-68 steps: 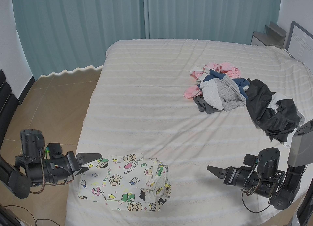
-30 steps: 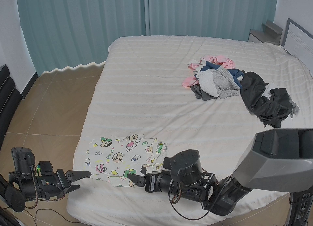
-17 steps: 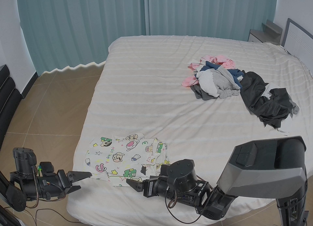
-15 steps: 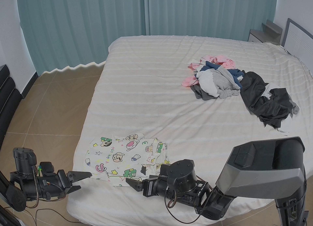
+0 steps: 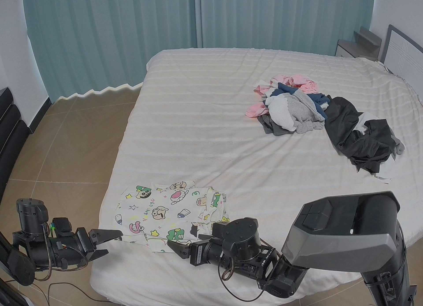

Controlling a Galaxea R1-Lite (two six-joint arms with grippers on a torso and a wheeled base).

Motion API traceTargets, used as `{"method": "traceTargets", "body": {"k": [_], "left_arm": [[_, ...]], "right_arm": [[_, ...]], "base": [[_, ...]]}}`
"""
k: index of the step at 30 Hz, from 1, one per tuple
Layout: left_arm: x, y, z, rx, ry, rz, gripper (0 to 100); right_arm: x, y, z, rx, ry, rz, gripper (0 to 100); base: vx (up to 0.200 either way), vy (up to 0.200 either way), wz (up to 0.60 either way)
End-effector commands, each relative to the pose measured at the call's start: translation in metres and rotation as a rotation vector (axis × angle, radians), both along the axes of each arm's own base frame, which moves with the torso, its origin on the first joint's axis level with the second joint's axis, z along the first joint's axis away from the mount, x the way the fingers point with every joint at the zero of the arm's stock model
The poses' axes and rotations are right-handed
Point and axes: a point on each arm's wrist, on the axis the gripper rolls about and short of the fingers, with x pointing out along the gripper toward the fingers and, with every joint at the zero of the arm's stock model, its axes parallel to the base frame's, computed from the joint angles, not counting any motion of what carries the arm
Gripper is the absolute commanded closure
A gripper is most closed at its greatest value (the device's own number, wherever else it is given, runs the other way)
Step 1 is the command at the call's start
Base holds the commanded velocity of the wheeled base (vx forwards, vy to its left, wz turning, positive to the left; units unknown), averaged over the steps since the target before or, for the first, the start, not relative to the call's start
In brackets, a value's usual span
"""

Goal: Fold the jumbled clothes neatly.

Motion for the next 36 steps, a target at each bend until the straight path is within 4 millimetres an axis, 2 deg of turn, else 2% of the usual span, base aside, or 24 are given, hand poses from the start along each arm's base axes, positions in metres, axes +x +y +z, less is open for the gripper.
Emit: {"method": "traceTargets", "body": {"k": [1, 6, 19, 36], "left_arm": [[0.000, 0.001, 0.002, -0.004, -0.009, 0.008, 0], [0.001, 0.001, 0.002, -0.004, -0.016, 0.008, 0], [0.000, 0.000, 0.002, -0.003, -0.014, 0.005, 0], [0.001, 0.000, 0.001, -0.003, -0.008, 0.005, 0]], "right_arm": [[0.001, 0.000, -0.003, -0.005, 0.000, 0.000, 0], [0.004, -0.001, -0.003, -0.005, -0.005, -0.006, 0], [0.007, 0.003, -0.011, -0.012, -0.009, -0.005, 0], [-0.004, 0.000, -0.014, -0.039, 0.014, 0.014, 0]], "base": [[0.000, 0.000, 0.00], [0.120, 0.000, 0.00], [0.000, 0.000, 0.00], [0.000, 0.000, 0.00]]}}
